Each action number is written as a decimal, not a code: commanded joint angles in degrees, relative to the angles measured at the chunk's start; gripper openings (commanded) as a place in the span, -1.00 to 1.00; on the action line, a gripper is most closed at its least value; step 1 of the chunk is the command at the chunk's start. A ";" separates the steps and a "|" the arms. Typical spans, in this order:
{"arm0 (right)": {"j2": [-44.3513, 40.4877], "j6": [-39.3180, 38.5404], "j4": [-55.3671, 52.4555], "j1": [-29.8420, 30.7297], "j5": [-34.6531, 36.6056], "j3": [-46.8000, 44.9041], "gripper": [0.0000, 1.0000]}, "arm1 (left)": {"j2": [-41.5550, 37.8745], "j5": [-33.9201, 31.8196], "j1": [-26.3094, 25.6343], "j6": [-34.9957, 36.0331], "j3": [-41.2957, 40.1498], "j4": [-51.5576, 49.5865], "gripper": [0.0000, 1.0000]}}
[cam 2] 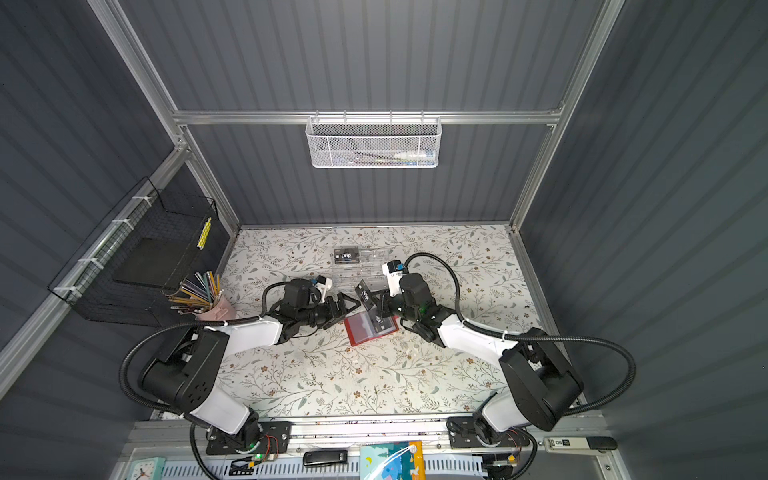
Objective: Take the credit cards out of the card holder
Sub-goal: Take out the credit card from the card slot, then place the credit card in the storage box.
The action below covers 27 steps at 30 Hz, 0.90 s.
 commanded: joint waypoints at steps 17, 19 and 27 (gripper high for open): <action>11.26 -27.23 -33.51 -2.33 -2.16 32.33 -1.00 | -19.97 -8.45 3.94 14.05 0.89 -26.13 1.00; 13.24 -30.37 -34.40 -2.33 -2.77 35.04 -1.00 | -19.60 -9.58 4.30 15.09 1.26 -27.32 1.00; 20.34 -43.10 -37.91 -2.88 -5.68 43.83 -1.00 | -18.14 -10.04 5.02 14.75 0.57 -25.77 1.00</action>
